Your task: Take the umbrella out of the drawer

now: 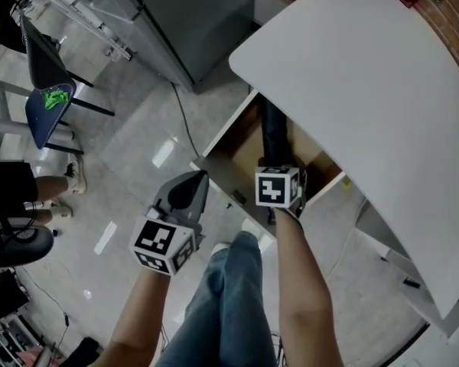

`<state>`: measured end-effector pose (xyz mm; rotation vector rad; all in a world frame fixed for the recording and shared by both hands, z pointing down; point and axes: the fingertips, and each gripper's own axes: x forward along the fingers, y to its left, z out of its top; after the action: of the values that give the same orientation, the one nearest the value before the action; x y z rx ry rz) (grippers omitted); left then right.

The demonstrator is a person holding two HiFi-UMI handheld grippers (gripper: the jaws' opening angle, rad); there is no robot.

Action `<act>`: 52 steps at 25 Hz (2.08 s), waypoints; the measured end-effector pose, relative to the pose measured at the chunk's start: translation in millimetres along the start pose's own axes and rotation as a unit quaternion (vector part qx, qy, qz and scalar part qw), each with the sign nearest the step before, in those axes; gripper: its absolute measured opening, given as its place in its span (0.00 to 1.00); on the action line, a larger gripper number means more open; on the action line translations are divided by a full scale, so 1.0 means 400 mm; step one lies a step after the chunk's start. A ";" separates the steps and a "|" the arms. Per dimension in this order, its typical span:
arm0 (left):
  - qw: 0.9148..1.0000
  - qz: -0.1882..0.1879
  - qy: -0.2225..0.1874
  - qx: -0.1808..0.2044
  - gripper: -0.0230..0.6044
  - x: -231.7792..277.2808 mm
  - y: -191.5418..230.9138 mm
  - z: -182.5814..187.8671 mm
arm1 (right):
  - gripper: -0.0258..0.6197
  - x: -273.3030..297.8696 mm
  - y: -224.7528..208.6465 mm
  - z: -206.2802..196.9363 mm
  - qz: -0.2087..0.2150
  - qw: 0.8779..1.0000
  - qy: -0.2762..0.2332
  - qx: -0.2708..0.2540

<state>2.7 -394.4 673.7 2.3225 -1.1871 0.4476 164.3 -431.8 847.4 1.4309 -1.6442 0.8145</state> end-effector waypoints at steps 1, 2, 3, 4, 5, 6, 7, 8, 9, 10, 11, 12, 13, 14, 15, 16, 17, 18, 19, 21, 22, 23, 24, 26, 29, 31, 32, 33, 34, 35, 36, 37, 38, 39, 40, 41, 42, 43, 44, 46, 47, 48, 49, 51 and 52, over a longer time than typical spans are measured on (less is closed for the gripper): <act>1.000 0.002 0.002 0.000 0.03 -0.002 0.002 -0.003 | 0.49 0.014 -0.001 -0.003 -0.009 1.000 0.004 -0.004; 1.000 0.004 0.003 0.000 0.03 -0.004 0.004 -0.006 | 0.49 0.024 -0.006 -0.002 -0.022 1.000 0.005 -0.010; 1.000 0.006 0.004 0.000 0.03 -0.005 0.006 -0.009 | 0.49 0.033 -0.013 0.000 -0.037 0.999 0.006 -0.018; 1.000 0.009 0.005 -0.001 0.03 -0.006 0.010 -0.012 | 0.49 0.041 -0.019 0.002 -0.049 0.998 0.006 -0.025; 1.000 0.012 0.005 -0.002 0.03 -0.007 0.015 -0.015 | 0.49 0.050 -0.024 0.003 -0.058 0.998 0.008 -0.028; 1.000 0.017 0.005 -0.004 0.03 -0.008 0.022 -0.018 | 0.50 0.059 -0.026 0.001 -0.062 0.998 0.012 -0.027; 1.000 0.022 0.005 -0.007 0.03 -0.010 0.030 -0.022 | 0.50 0.069 -0.028 -0.006 -0.063 0.998 0.018 -0.022; 1.000 0.027 0.007 -0.012 0.03 -0.014 0.038 -0.028 | 0.50 0.078 -0.029 -0.015 -0.064 0.997 0.026 -0.018; 0.999 0.031 0.010 -0.016 0.03 -0.018 0.044 -0.034 | 0.50 0.085 -0.032 -0.021 -0.068 0.997 0.032 -0.017; 0.999 0.033 0.013 -0.020 0.03 -0.021 0.050 -0.039 | 0.50 0.090 -0.035 -0.024 -0.077 0.996 0.036 -0.019; 0.999 0.036 0.014 -0.021 0.03 -0.025 0.056 -0.042 | 0.50 0.092 -0.037 -0.024 -0.088 0.995 0.038 -0.021; 0.999 0.039 0.013 -0.021 0.03 -0.028 0.063 -0.043 | 0.50 0.094 -0.038 -0.024 -0.100 0.994 0.038 -0.023; 0.999 0.042 0.011 -0.020 0.03 -0.031 0.070 -0.043 | 0.50 0.097 -0.038 -0.025 -0.112 0.993 0.039 -0.025; 0.999 0.045 0.010 -0.020 0.03 -0.035 0.075 -0.042 | 0.49 0.099 -0.038 -0.026 -0.122 0.991 0.041 -0.026; 0.999 0.046 0.009 -0.020 0.03 -0.038 0.078 -0.041 | 0.50 0.101 -0.038 -0.026 -0.130 0.990 0.043 -0.026; 0.999 0.047 0.008 -0.020 0.03 -0.041 0.080 -0.039 | 0.50 0.102 -0.038 -0.026 -0.134 0.990 0.045 -0.026; 0.999 0.047 0.006 -0.020 0.03 -0.043 0.082 -0.037 | 0.50 0.102 -0.038 -0.026 -0.135 0.989 0.046 -0.026; 0.999 0.047 0.004 -0.020 0.03 -0.045 0.082 -0.036 | 0.49 0.100 -0.039 -0.025 -0.134 0.990 0.045 -0.026; 0.999 0.046 0.002 -0.020 0.03 -0.048 0.083 -0.035 | 0.48 0.098 -0.039 -0.025 -0.132 0.990 0.045 -0.026; 0.999 0.045 0.001 -0.019 0.03 -0.054 0.081 -0.037 | 0.44 0.091 -0.040 -0.025 -0.127 0.990 0.049 -0.026; 0.999 0.043 0.002 -0.019 0.03 -0.057 0.080 -0.039 | 0.43 0.087 -0.039 -0.025 -0.125 0.990 0.053 -0.025; 0.999 0.042 0.003 -0.019 0.03 -0.060 0.077 -0.040 | 0.42 0.082 -0.038 -0.025 -0.122 0.991 0.058 -0.024; 0.999 0.040 0.003 -0.018 0.03 -0.063 0.075 -0.039 | 0.42 0.076 -0.036 -0.023 -0.118 0.991 0.062 -0.022; 0.999 0.038 0.002 -0.016 0.03 -0.070 0.071 -0.032 | 0.42 0.063 -0.031 -0.019 -0.111 0.992 0.067 -0.016; 0.999 0.035 -0.001 -0.016 0.03 -0.082 0.062 -0.018 | 0.42 0.039 -0.025 -0.018 -0.102 0.993 0.064 -0.010; 0.999 0.032 -0.006 -0.013 0.03 -0.089 0.060 -0.006 | 0.42 0.026 -0.021 -0.018 -0.100 0.993 0.067 -0.006; 0.999 0.031 -0.008 -0.011 0.03 -0.092 0.061 0.000 | 0.42 0.021 -0.019 -0.016 -0.098 0.993 0.070 -0.003; 0.999 0.030 -0.009 -0.009 0.03 -0.095 0.061 0.005 | 0.42 0.016 -0.015 -0.014 -0.096 0.993 0.073 -0.001; 1.000 0.029 -0.011 -0.007 0.03 -0.099 0.060 0.010 | 0.42 0.010 -0.012 -0.013 -0.093 0.993 0.077 0.002; 1.000 0.027 -0.012 -0.006 0.03 -0.104 0.058 0.014 | 0.42 0.004 -0.008 -0.013 -0.091 0.993 0.081 0.004; 1.000 0.026 -0.014 -0.005 0.03 -0.108 0.056 0.019 | 0.42 -0.003 -0.006 -0.013 -0.089 0.992 0.085 0.005; 1.000 0.025 -0.015 -0.005 0.03 -0.113 0.055 0.024 | 0.42 -0.011 -0.003 -0.013 -0.088 0.992 0.089 0.004; 1.000 0.024 -0.017 -0.004 0.03 -0.119 0.054 0.028 | 0.42 -0.019 -0.001 -0.013 -0.088 0.992 0.094 0.000; 1.000 0.023 -0.019 -0.005 0.03 -0.125 0.054 0.031 | 0.42 -0.029 0.002 -0.014 -0.090 0.991 0.100 -0.005; 1.000 0.023 -0.021 -0.006 0.03 -0.131 0.055 0.034 | 0.42 -0.041 0.004 -0.015 -0.091 0.990 0.105 -0.011; 0.999 0.022 -0.022 -0.008 0.03 -0.137 0.054 0.038 | 0.42 -0.053 0.006 -0.018 -0.092 0.990 0.110 -0.015; 0.999 0.021 -0.024 -0.010 0.03 -0.143 0.053 0.042 | 0.42 -0.066 0.008 -0.021 -0.091 0.989 0.113 -0.016; 0.999 0.020 -0.026 -0.012 0.03 -0.150 0.050 0.048 | 0.42 -0.079 0.009 -0.022 -0.088 0.989 0.115 -0.013; 0.999 0.019 -0.027 -0.012 0.03 -0.156 0.046 0.054 | 0.42 -0.091 0.011 -0.023 -0.085 0.990 0.115 -0.010; 0.999 0.016 -0.030 -0.012 0.03 -0.171 0.038 0.067 | 0.42 -0.117 0.014 -0.019 -0.079 0.990 0.114 -0.007; 0.999 0.016 -0.031 -0.013 0.03 -0.178 0.033 0.073 | 0.42 -0.131 0.017 -0.016 -0.077 0.990 0.114 -0.008; 0.999 0.015 -0.032 -0.013 0.03 -0.186 0.029 0.079 | 0.42 -0.145 0.021 -0.013 -0.073 0.991 0.114 -0.011; 0.999 0.015 -0.034 -0.013 0.03 -0.194 0.026 0.085 | 0.42 -0.158 0.027 -0.011 -0.069 0.991 0.115 -0.015; 0.999 0.014 -0.037 -0.014 0.03 -0.208 0.021 0.099 | 0.42 -0.182 0.040 -0.010 -0.060 0.991 0.120 -0.028; 0.999 0.015 -0.038 -0.014 0.03 -0.216 0.019 0.106 | 0.42 -0.193 0.046 -0.010 -0.056 0.990 0.123 -0.034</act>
<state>-49.9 -365.0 598.4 2.3202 -1.2565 0.3536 150.4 -388.4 782.1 1.3057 -1.3803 0.8270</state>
